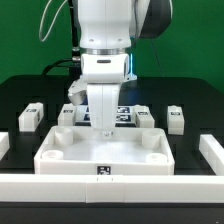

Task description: Assemble desk

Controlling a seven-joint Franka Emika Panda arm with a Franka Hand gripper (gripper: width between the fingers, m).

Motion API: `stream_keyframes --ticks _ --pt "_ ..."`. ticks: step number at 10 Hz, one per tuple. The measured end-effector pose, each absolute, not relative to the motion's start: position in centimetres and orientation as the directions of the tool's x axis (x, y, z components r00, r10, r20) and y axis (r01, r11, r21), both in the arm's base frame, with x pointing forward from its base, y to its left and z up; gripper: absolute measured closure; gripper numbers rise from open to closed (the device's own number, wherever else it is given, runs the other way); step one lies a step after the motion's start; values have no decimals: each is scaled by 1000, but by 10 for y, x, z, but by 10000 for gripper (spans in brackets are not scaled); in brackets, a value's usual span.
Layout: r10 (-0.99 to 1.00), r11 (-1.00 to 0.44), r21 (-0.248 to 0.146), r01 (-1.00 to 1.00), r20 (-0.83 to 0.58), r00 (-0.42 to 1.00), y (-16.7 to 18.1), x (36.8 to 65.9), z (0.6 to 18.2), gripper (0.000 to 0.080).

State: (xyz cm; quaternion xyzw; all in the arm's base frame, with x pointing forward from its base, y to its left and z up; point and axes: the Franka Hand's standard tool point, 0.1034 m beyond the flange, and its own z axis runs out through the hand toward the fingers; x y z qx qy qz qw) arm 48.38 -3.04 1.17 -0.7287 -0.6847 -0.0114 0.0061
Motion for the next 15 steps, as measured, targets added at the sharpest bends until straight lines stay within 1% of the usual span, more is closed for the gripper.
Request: stream_keyframes --ticks 2,3,4,5,6,7,9,10,11,12,13,14,15 --pt "999 -26 17 1000 26 26 -41 484 12 745" --pt "996 -86 15 996 27 86 -36 489 11 745" --pt "994 -109 19 994 35 108 -10 511 12 745" --pt "994 -104 27 994 39 103 -1 512 12 745" --pt "988 -147 30 989 48 146 13 507 12 745" --pt "988 -145 34 989 54 143 20 509 12 745" --pt "988 -142 30 989 60 140 34 510 12 745" --pt "990 -132 12 991 53 132 37 512 11 745" --pt "992 -120 2 993 50 120 37 513 11 745" --pt "996 -69 13 998 52 68 34 515 12 745" --pt "996 -70 20 997 54 69 31 516 12 745" --pt "996 -72 20 997 54 71 32 515 12 745" --pt "996 -73 19 997 54 72 31 515 11 696"
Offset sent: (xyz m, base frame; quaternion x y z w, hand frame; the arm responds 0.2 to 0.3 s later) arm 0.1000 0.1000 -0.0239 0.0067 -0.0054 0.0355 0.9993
